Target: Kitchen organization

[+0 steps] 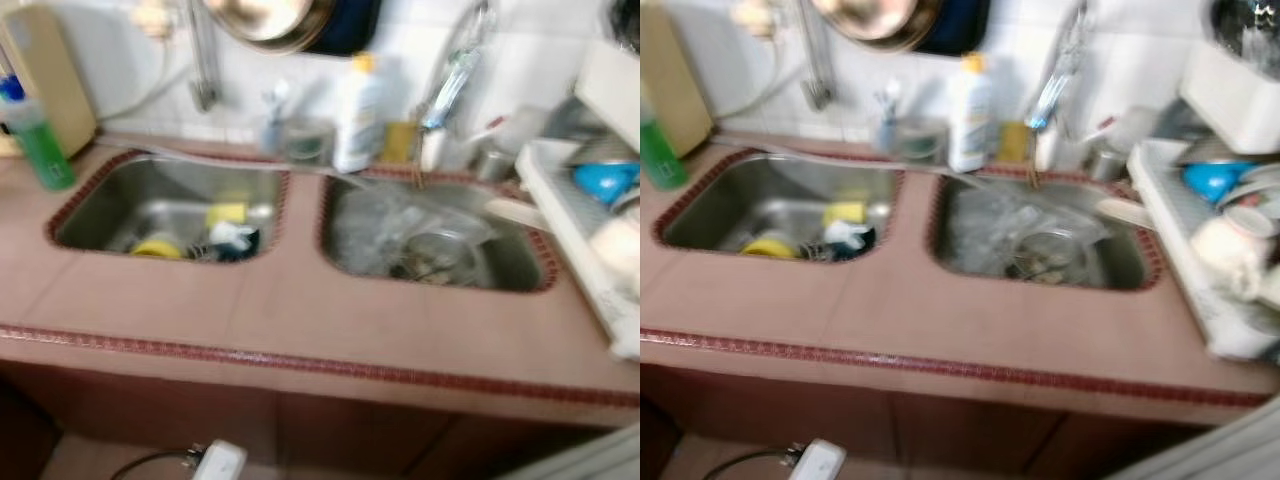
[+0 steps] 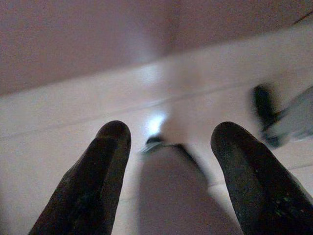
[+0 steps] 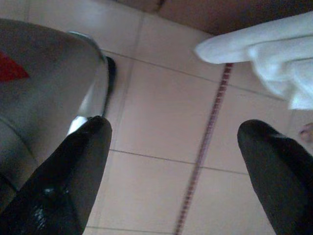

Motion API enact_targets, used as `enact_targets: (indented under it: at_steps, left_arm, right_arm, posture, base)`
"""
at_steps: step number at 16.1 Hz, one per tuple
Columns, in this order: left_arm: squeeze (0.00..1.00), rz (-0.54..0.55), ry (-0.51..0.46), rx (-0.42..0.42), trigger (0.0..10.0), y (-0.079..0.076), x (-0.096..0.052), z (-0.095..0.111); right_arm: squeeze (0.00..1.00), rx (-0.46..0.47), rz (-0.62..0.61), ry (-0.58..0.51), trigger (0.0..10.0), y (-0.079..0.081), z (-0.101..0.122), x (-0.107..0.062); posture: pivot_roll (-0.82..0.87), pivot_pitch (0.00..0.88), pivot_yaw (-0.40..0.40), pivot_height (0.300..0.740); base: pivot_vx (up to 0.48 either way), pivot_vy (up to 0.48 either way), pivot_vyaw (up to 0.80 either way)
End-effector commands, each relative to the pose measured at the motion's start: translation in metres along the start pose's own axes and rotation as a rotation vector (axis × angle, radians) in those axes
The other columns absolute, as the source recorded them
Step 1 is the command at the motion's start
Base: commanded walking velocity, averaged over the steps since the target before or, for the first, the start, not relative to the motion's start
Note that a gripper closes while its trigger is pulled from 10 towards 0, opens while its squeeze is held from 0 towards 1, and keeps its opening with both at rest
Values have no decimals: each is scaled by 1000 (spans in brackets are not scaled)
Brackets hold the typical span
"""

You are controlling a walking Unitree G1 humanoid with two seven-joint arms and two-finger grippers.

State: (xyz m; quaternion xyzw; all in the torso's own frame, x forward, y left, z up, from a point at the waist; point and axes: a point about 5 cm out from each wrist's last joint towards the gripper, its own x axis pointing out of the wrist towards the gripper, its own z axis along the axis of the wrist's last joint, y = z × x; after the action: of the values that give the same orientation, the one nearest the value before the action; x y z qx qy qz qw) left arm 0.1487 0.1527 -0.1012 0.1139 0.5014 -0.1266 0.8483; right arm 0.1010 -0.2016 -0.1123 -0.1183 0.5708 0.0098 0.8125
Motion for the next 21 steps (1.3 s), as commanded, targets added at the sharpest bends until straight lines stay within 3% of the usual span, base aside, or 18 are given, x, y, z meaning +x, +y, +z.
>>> enact_targets:
  at_steps: [1, 6, 10, 14, 21]
  left_arm:
    - [0, 25, 3, -4, 10000, 8, -1, -3]
    - [0, 26, 29, 42, 10000, 8, -2, -6]
    - [0, 18, 27, 52, 10000, 5, -1, -5]
    - [0, 12, 25, 78, 10000, 3, 0, -3]
    - [0, 11, 16, 79, 10000, 4, 0, -2]
  right_arm:
    - [0, 8, 5, -5, 10000, 6, 3, 0]
    - [0, 8, 9, 3, 10000, 10, 2, 0]
    - [0, 15, -8, 14, 10000, -5, -4, 0]
    - [0, 21, -12, 31, 10000, -8, -15, -2]
    - [0, 30, -8, 17, 10000, -2, -4, 0]
  posture:
    - [-66, 0, -38, 740]
    - [-65, 0, -34, 740]
    - [-65, 0, -35, 740]
    - [-64, 0, -35, 740]
    - [-66, 0, -33, 740]
  base:
    - [0, 0, 0]
    - [0, 0, 0]
    - [0, 0, 0]
    - [0, 0, 0]
    - [-105, 0, 0]
